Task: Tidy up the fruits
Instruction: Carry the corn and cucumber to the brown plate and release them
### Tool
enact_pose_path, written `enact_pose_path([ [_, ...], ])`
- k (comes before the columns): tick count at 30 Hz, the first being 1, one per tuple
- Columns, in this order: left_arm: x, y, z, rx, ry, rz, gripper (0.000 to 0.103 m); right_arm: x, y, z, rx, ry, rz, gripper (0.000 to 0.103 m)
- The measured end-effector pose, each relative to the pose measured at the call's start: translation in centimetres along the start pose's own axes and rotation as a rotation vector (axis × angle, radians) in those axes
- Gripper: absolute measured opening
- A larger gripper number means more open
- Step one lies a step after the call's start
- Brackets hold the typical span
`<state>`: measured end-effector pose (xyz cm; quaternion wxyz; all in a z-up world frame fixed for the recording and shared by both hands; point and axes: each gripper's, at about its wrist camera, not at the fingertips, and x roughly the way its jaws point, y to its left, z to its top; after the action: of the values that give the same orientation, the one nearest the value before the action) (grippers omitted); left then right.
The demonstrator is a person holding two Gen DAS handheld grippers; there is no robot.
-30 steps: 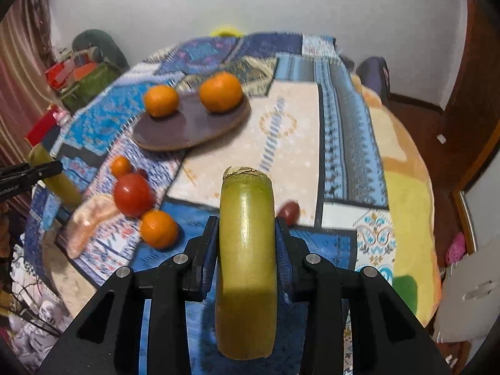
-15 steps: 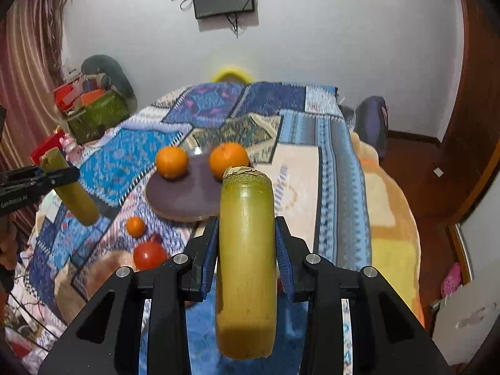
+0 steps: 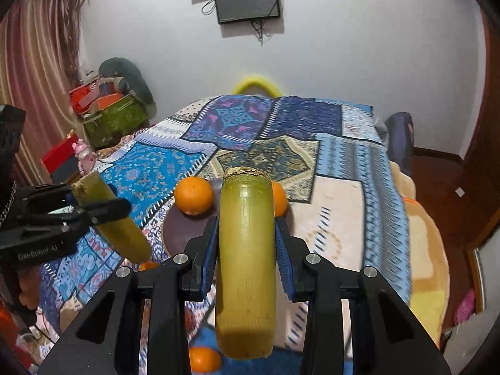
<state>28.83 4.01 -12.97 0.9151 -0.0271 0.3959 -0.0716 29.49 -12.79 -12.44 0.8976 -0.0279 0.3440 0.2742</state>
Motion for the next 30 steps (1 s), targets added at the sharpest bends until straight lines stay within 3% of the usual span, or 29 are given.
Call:
enact_pose_path([
  [5, 1.8, 0.4, 0.5, 0.02, 0.022, 0.007, 0.038, 2.3, 0.5, 0.6, -0.01, 0.009, 0.021, 0.031],
  [16, 5.4, 2.0, 1.3, -0.036, 0.041, -0.019, 0.038, 6.9, 1.1, 1.7, -0.036, 0.046, 0.029, 0.031],
  [30, 7.3, 3.2, 1.8, -0.06, 0.03, -0.017, 0.038, 11.0, 1.4, 2.6, -0.06, 0.122, 0.038, 0.031],
])
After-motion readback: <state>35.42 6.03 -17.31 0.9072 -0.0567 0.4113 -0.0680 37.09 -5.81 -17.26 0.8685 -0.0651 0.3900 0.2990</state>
